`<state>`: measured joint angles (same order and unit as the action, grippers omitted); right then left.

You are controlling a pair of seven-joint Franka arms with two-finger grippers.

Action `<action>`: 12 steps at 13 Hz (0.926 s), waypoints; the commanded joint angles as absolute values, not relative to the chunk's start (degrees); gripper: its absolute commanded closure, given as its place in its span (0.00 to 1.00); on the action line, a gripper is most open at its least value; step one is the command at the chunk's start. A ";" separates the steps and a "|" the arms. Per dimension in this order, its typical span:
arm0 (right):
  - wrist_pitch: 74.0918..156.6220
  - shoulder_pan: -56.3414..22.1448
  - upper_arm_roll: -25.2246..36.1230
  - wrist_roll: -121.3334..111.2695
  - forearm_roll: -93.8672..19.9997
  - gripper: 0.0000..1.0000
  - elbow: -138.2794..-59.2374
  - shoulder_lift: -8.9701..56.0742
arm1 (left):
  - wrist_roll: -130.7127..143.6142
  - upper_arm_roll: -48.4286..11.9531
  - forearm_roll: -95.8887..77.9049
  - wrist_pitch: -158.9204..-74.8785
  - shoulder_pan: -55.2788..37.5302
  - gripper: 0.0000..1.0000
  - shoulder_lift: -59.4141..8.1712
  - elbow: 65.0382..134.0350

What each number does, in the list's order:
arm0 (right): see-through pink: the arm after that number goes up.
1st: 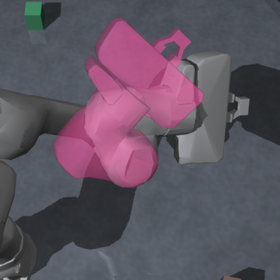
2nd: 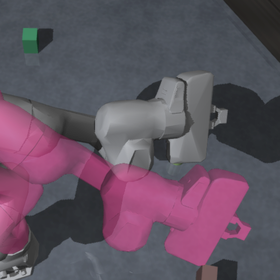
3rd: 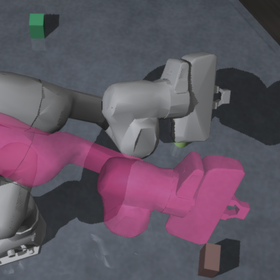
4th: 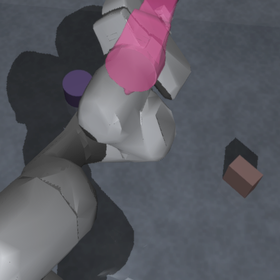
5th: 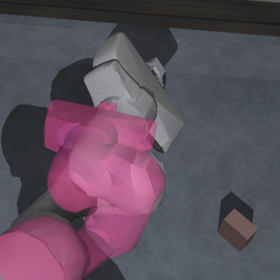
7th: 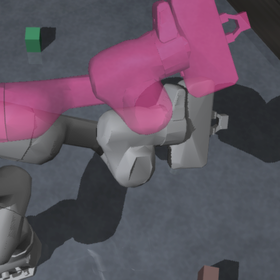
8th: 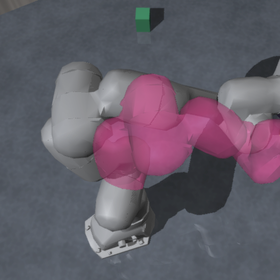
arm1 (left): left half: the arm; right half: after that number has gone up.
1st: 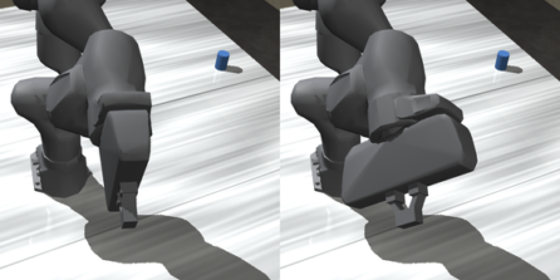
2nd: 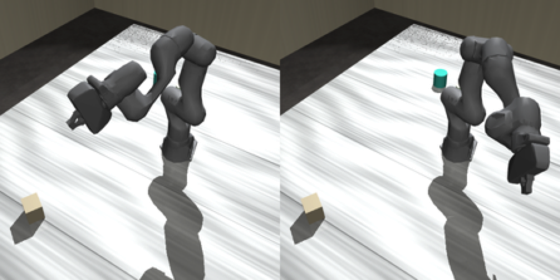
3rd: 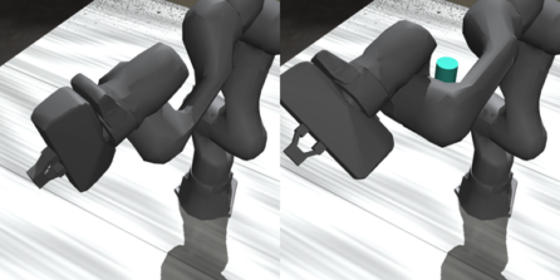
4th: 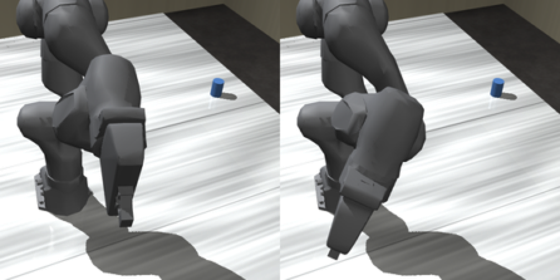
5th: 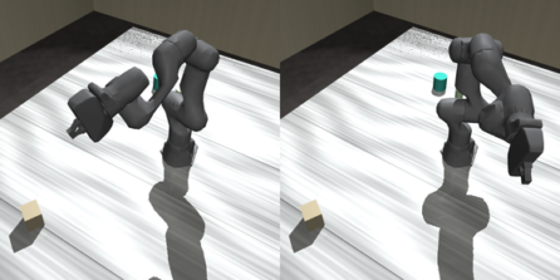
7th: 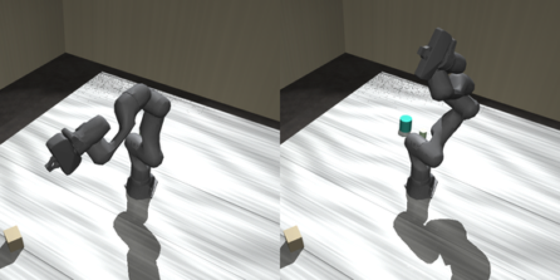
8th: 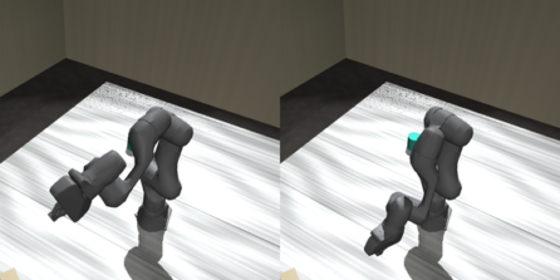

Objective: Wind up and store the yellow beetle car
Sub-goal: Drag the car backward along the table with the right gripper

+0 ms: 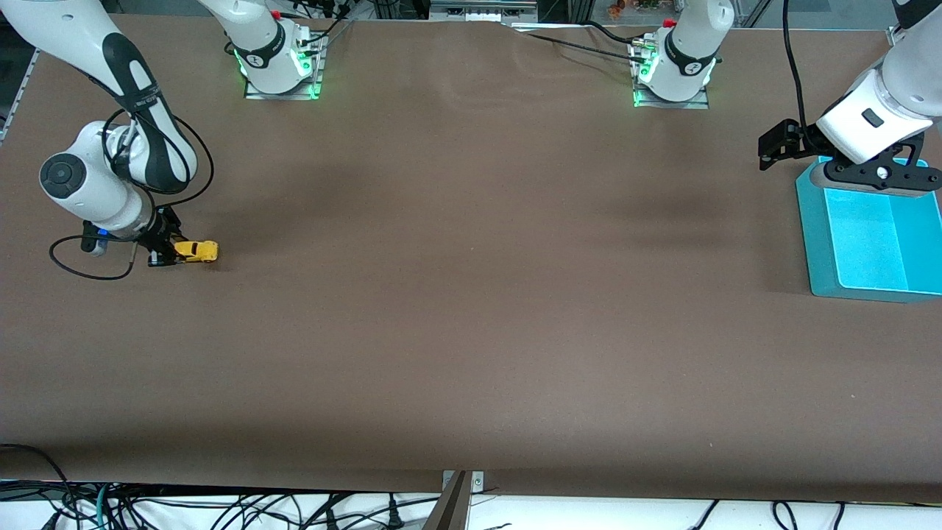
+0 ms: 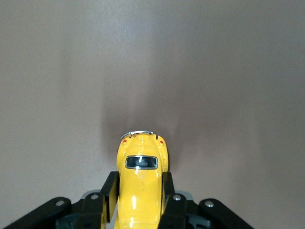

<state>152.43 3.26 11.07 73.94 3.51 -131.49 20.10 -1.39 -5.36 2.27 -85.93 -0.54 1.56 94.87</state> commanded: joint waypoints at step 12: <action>153.28 8.35 15.38 60.29 4.04 1.00 -130.25 25.40 | -2.28 -5.54 3.43 -84.64 -0.62 0.00 0.70 93.08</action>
<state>153.06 7.31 14.85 60.98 3.51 -130.00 21.55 -1.39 -5.37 2.27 -85.93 -0.54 1.56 94.87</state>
